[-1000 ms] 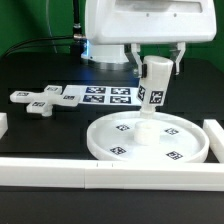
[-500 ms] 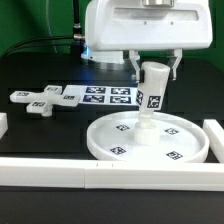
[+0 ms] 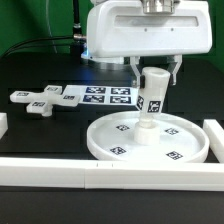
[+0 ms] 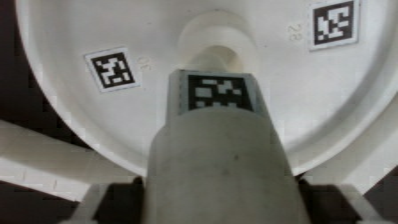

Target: Assemble round table

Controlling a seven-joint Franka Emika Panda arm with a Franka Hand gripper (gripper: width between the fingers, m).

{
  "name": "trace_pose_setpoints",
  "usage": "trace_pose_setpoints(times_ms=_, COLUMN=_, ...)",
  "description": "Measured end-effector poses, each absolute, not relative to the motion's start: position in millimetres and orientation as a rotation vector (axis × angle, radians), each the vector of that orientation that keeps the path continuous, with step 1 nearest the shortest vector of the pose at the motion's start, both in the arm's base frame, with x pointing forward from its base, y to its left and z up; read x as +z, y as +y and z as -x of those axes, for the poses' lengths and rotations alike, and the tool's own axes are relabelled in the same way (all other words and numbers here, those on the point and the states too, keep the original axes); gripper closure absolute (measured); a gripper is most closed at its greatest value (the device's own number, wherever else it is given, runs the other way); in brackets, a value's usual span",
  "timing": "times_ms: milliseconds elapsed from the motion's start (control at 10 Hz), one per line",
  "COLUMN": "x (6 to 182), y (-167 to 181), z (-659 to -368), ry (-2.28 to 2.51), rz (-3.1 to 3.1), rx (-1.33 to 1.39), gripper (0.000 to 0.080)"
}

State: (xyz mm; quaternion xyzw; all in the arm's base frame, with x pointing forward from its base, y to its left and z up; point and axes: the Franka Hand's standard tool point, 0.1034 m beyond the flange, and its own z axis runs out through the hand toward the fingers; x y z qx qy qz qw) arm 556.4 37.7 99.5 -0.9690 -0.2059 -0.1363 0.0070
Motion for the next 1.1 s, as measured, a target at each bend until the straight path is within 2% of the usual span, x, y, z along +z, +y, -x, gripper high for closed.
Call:
trace_pose_setpoints(times_ms=600, x=96.8, y=42.0, z=-553.5, ry=-0.652, rz=3.025, rx=-0.405, gripper=0.0390)
trace_pose_setpoints(times_ms=1100, x=81.1, y=44.8, z=-550.2, ry=-0.659, rz=3.023, rx=-0.392, gripper=0.0390)
